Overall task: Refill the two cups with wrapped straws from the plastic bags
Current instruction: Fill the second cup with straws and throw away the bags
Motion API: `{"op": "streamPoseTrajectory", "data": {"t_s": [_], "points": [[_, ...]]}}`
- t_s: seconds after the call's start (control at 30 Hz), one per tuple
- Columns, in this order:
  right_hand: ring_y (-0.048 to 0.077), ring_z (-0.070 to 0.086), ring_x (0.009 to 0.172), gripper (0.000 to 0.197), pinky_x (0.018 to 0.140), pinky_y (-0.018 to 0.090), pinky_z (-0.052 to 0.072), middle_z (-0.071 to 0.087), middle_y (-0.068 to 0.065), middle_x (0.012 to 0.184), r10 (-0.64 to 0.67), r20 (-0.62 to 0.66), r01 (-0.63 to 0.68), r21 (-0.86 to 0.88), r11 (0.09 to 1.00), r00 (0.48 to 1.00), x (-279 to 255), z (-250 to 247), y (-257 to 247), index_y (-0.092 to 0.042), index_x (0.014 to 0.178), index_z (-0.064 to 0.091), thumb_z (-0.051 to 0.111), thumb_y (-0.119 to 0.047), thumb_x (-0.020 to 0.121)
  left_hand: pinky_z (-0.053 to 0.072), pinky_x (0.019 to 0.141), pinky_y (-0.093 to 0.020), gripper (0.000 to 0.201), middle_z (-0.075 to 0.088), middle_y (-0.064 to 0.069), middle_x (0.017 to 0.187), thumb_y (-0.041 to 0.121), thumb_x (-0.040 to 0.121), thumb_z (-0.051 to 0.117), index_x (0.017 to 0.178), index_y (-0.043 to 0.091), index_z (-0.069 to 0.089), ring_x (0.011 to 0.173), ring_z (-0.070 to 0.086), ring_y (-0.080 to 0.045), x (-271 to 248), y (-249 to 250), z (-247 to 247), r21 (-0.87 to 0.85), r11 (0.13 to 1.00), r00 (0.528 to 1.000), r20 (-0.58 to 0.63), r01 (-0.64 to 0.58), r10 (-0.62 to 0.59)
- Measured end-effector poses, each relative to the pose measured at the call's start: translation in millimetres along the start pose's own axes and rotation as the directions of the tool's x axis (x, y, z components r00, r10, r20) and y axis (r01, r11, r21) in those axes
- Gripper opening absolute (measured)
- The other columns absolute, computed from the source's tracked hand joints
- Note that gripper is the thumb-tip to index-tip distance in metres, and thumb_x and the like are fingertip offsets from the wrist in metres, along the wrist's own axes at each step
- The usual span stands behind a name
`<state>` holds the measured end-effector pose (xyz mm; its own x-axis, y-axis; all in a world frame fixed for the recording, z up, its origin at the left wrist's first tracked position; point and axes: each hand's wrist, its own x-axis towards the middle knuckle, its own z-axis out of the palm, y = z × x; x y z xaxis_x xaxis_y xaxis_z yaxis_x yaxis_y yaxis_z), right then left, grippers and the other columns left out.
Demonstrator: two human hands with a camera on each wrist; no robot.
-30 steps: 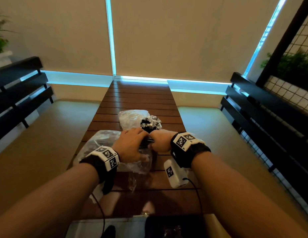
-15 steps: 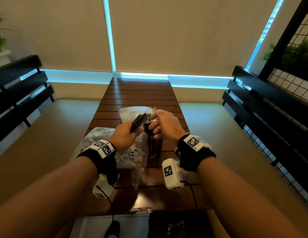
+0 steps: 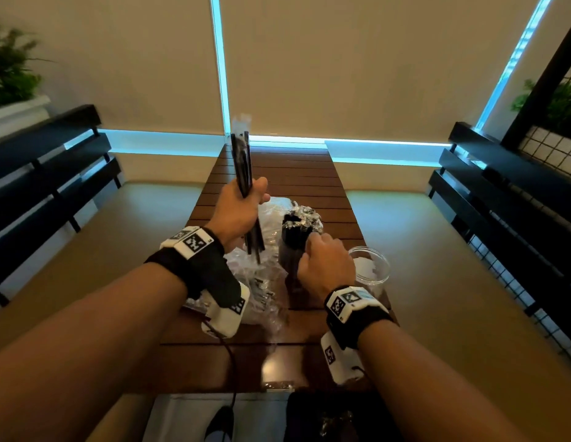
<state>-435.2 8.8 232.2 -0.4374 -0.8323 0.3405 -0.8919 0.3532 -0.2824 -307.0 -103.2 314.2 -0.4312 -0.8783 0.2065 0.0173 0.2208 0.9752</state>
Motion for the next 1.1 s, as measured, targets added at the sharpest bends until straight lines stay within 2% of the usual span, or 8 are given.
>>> {"op": "streamPoseTrajectory", "data": {"t_s": [0.2, 0.33, 0.57, 0.7, 0.77, 0.9, 1.0, 1.1], "points": [[0.032, 0.055, 0.116, 0.048, 0.092, 0.044, 0.048, 0.057, 0.010, 0.123, 0.301, 0.134, -0.253, -0.291, 0.923, 0.944, -7.5, -19.6, 54.1, -0.016, 0.124, 0.045, 0.066, -0.034, 0.085, 0.050, 0.088, -0.040, 0.022, 0.055, 0.005, 0.082, 0.035, 0.100, 0.053, 0.085, 0.020, 0.049, 0.090, 0.063, -0.010, 2.1, 4.7, -0.3, -0.072, 0.997, 0.999, -0.042, 0.020, -0.023], [0.028, 0.063, 0.103, 0.016, 0.087, 0.039, 0.053, 0.067, 0.006, 0.103, 0.167, 0.245, -0.097, -0.274, 0.957, 0.955, -21.4, -16.0, 60.1, -0.016, 0.101, 0.063, 0.059, -0.015, 0.086, 0.050, 0.089, -0.040, 0.019, 0.055, 0.005, 0.085, 0.035, 0.101, 0.053, 0.090, 0.019, 0.050, 0.090, 0.062, -0.010, -2.2, 6.2, 5.3, -0.113, 0.993, 0.998, -0.055, 0.029, -0.035], [0.028, 0.060, 0.105, 0.017, 0.087, 0.042, 0.054, 0.064, 0.001, 0.107, -0.063, 0.354, 0.095, -0.075, 0.993, 0.933, -29.1, -18.1, 25.3, -0.021, 0.096, 0.063, 0.064, -0.022, 0.079, 0.051, 0.090, -0.040, 0.018, 0.057, 0.004, 0.086, 0.035, 0.101, 0.052, 0.099, 0.018, 0.056, 0.087, 0.060, -0.011, -6.1, 21.3, 11.7, -0.135, 0.991, 0.995, -0.095, -0.005, -0.008], [0.021, 0.056, 0.096, 0.023, 0.086, 0.040, 0.048, 0.061, -0.003, 0.103, -0.004, 0.138, 0.008, -0.034, 0.999, 0.990, -34.6, -19.9, 21.3, -0.026, 0.094, 0.055, 0.055, -0.047, 0.087, 0.052, 0.093, -0.043, 0.020, 0.058, 0.005, 0.088, 0.036, 0.101, 0.053, 0.103, 0.017, 0.057, 0.091, 0.061, -0.013, -12.7, 33.6, 15.6, -0.160, 0.986, 0.995, -0.093, -0.039, 0.024], [0.015, 0.055, 0.087, 0.034, 0.078, 0.036, 0.048, 0.059, -0.005, 0.094, 0.076, -0.071, -0.054, 0.268, 0.962, 0.995, -32.2, -29.8, 12.4, -0.023, 0.093, 0.056, 0.046, -0.056, 0.090, 0.053, 0.090, -0.040, 0.023, 0.057, 0.004, 0.084, 0.037, 0.100, 0.054, 0.105, 0.015, 0.058, 0.088, 0.061, -0.012, -14.9, 42.7, 16.5, -0.192, 0.980, 0.993, -0.109, -0.056, 0.035], [0.024, 0.062, 0.100, 0.054, 0.093, 0.044, 0.049, 0.066, 0.008, 0.107, 0.313, 0.150, -0.311, 0.764, 0.565, 0.938, -11.0, -43.2, -15.4, -0.027, 0.100, 0.056, 0.025, -0.071, 0.093, 0.054, 0.089, -0.038, 0.015, 0.056, 0.006, 0.078, 0.033, 0.100, 0.055, 0.094, 0.020, 0.058, 0.085, 0.062, -0.013, -25.7, 67.9, 24.6, -0.279, 0.955, 0.993, -0.089, -0.098, 0.076], [0.036, 0.058, 0.119, 0.072, 0.103, 0.045, 0.047, 0.058, 0.023, 0.128, 0.167, 0.473, -0.476, 0.879, -0.025, 0.865, -3.0, -60.1, -30.6, -0.018, 0.125, 0.054, 0.017, -0.071, 0.095, 0.056, 0.089, -0.039, 0.017, 0.060, 0.003, 0.083, 0.032, 0.100, 0.054, 0.091, 0.019, 0.058, 0.088, 0.065, -0.015, -36.9, 75.4, 31.4, -0.224, 0.948, 0.973, 0.005, -0.226, 0.232], [0.037, 0.050, 0.131, 0.082, 0.107, 0.043, 0.045, 0.048, 0.028, 0.142, 0.041, 0.550, -0.520, 0.809, -0.274, 0.834, -2.1, -69.9, -35.0, -0.004, 0.131, 0.053, 0.022, -0.071, 0.094, 0.055, 0.087, -0.039, 0.021, 0.066, -0.003, 0.086, 0.032, 0.097, 0.059, 0.089, 0.013, 0.061, 0.088, 0.066, -0.020, -47.5, 63.9, 38.3, -0.095, 0.954, 0.948, 0.117, -0.286, 0.295]]}}
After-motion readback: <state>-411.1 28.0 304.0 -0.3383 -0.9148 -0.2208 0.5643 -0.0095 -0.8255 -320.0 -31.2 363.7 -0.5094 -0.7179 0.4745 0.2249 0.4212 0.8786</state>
